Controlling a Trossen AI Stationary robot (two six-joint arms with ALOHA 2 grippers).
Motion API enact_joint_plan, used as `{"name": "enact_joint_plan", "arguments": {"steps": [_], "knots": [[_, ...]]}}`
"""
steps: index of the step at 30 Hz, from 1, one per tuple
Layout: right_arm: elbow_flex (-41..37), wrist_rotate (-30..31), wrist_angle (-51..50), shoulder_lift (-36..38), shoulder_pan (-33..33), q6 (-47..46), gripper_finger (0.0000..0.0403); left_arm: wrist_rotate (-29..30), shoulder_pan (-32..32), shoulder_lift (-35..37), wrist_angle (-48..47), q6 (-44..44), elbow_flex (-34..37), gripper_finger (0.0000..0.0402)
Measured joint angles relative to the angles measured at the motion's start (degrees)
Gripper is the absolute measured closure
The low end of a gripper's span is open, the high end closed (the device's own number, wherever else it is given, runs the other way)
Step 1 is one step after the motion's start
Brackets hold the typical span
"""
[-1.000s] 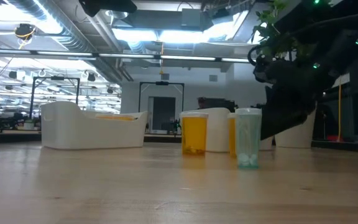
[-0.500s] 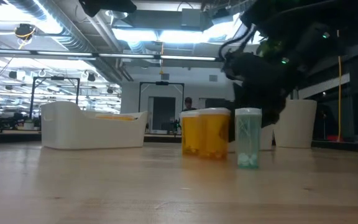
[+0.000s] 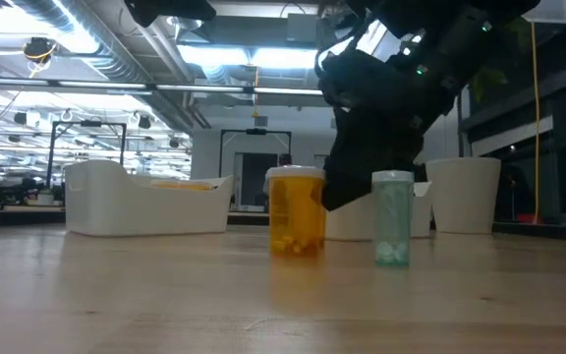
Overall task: Pick and place medicine bottles into bin by pill shape (circle, oval)
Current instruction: Put the orange capsule bottle into the left white bin
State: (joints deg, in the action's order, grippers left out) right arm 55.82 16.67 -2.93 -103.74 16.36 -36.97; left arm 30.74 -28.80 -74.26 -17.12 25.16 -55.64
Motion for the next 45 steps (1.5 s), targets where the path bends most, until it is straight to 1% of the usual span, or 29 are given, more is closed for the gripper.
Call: {"name": "enact_joint_plan", "arguments": {"steps": [6, 9, 13, 18, 22, 26, 31, 34, 37, 41, 45], "knots": [[0.0, 0.1, -5.0, 0.1, 0.0, -0.3, 0.0226, -0.2, 0.0, 0.0, 0.1, 0.2, 0.0, 0.0168], [0.0, 0.2, -7.7, 1.6, 0.0, -1.0, 0.0226, -0.2, 0.0, 0.0, 0.1, 0.3, 0.0, 0.0168], [0.0, 1.2, -14.0, 5.8, 0.0, -3.2, 0.0226, -0.2, 0.0, 0.0, 0.1, 0.3, 0.0, 0.0168], [0.0, 2.3, -25.4, 14.0, 2.0, -8.5, 0.0226, -0.2, 0.0, 0.0, 0.2, 0.0, 0.0, 0.0168], [0.0, 5.0, -32.7, 20.6, 6.2, -12.9, 0.0226, -0.2, 0.0, 0.0, 0.5, 0.0, 0.0, 0.0168], [0.0, 8.1, -40.0, 26.0, 12.7, -18.3, 0.0226, -0.1, 0.0, 0.0, 1.3, 0.0, 0.0, 0.0168], [0.0, 14.4, -46.0, 29.9, 21.6, -24.7, 0.0226, 0.1, 0.6, -0.2, 2.3, 0.0, 0.0, 0.0168], [-0.1, 17.3, -47.5, 31.2, 25.7, -26.4, 0.0226, -0.6, 1.6, -2.4, 6.4, 0.2, 0.0, 0.0168], [-0.1, 19.2, -47.8, 32.2, 28.2, -26.9, 0.0226, -2.6, 2.9, -7.0, 10.9, -1.7, 0.0, 0.0168], [-0.1, 20.7, -48.3, 32.6, 29.6, -26.7, 0.0226, -1.5, 4.6, -12.4, 12.8, -4.8, 0.0, 0.0168], [-0.1, 20.8, -48.4, 32.7, 29.7, -25.8, 0.0226, -1.4, 6.2, -15.0, 13.2, 0.3, 0.0, 0.0168]]}}
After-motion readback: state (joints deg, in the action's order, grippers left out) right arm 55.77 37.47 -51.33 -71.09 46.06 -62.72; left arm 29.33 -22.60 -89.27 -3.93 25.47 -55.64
